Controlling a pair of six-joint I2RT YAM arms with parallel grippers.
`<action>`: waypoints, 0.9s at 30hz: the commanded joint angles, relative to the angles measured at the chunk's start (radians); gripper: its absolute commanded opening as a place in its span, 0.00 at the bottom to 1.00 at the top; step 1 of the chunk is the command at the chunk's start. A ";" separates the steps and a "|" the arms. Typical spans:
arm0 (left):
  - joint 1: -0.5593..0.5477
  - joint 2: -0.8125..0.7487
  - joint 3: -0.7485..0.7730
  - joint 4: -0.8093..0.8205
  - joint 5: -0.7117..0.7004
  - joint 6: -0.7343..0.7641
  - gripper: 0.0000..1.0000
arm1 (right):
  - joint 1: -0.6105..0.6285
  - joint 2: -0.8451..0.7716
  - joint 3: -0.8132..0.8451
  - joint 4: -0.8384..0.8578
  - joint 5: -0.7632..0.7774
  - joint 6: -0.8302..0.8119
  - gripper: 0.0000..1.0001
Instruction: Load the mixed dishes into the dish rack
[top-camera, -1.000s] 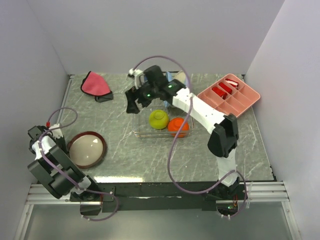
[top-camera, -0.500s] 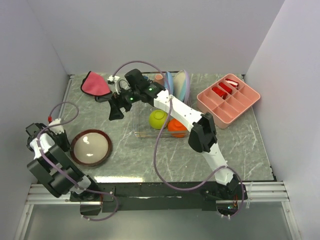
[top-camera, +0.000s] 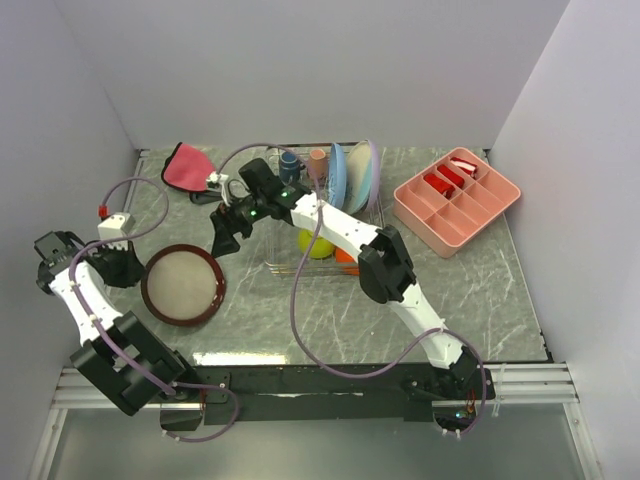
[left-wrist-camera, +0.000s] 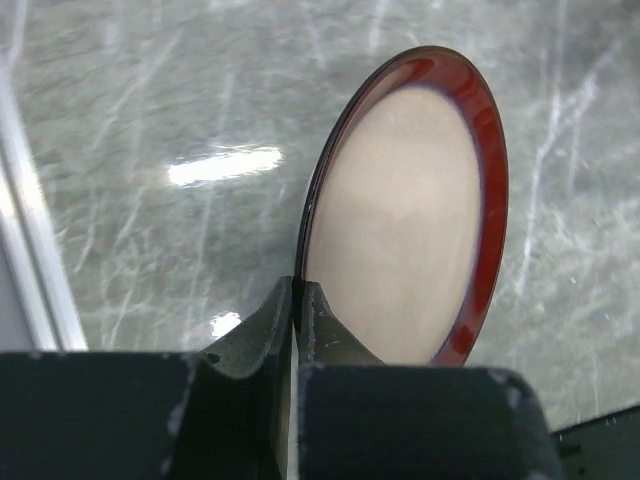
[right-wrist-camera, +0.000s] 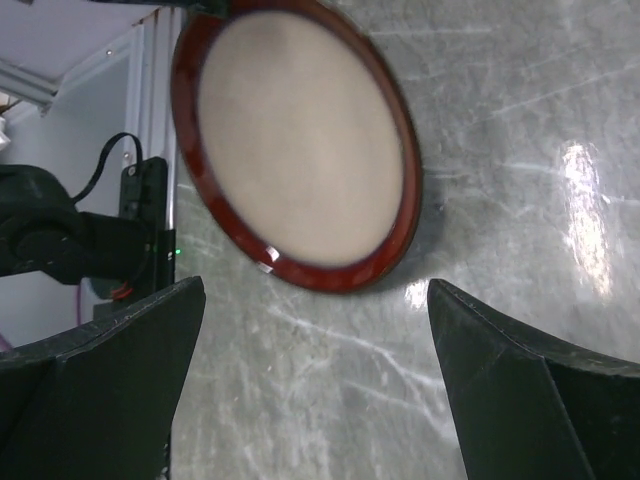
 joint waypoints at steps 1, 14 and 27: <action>0.001 0.013 0.054 -0.123 0.137 0.167 0.01 | 0.032 -0.014 -0.048 0.239 0.011 0.015 1.00; 0.000 0.066 0.186 -0.304 0.198 0.477 0.01 | 0.062 0.116 0.001 0.479 0.007 0.192 1.00; -0.026 0.107 0.228 -0.399 0.237 0.588 0.01 | 0.091 0.170 -0.007 0.588 -0.036 0.248 0.94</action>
